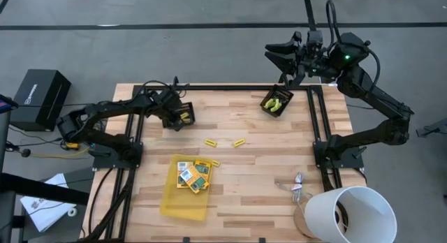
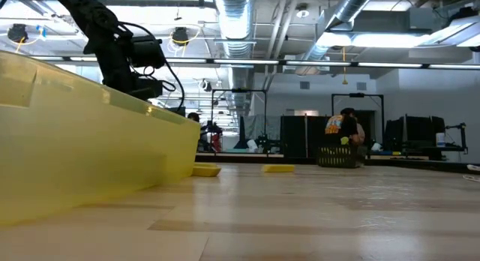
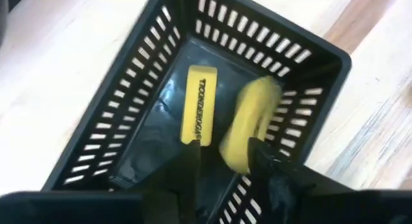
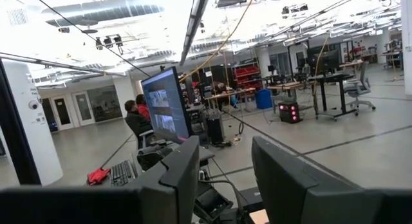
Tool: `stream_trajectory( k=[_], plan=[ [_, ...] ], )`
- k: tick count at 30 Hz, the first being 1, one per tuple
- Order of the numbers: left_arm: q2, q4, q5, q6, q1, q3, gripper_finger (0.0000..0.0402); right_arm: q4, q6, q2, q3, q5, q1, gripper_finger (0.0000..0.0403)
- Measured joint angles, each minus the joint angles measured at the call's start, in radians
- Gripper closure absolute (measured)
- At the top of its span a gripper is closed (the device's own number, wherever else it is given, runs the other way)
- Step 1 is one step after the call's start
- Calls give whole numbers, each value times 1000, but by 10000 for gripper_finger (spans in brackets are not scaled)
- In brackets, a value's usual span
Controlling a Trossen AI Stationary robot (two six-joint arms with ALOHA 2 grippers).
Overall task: Pick & Place School Supplies
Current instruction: Put the yellow eraser into the left black bin
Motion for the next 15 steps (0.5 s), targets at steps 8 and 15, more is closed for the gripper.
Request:
stream_trajectory(
  k=[8, 15],
  plan=[
    [-5, 2, 77, -41, -3, 27, 243, 3, 6, 0, 0, 0, 0, 269],
    [-15, 23, 226, -64, -56, 187, 256, 5, 5, 0, 0, -1, -1, 270]
  ],
)
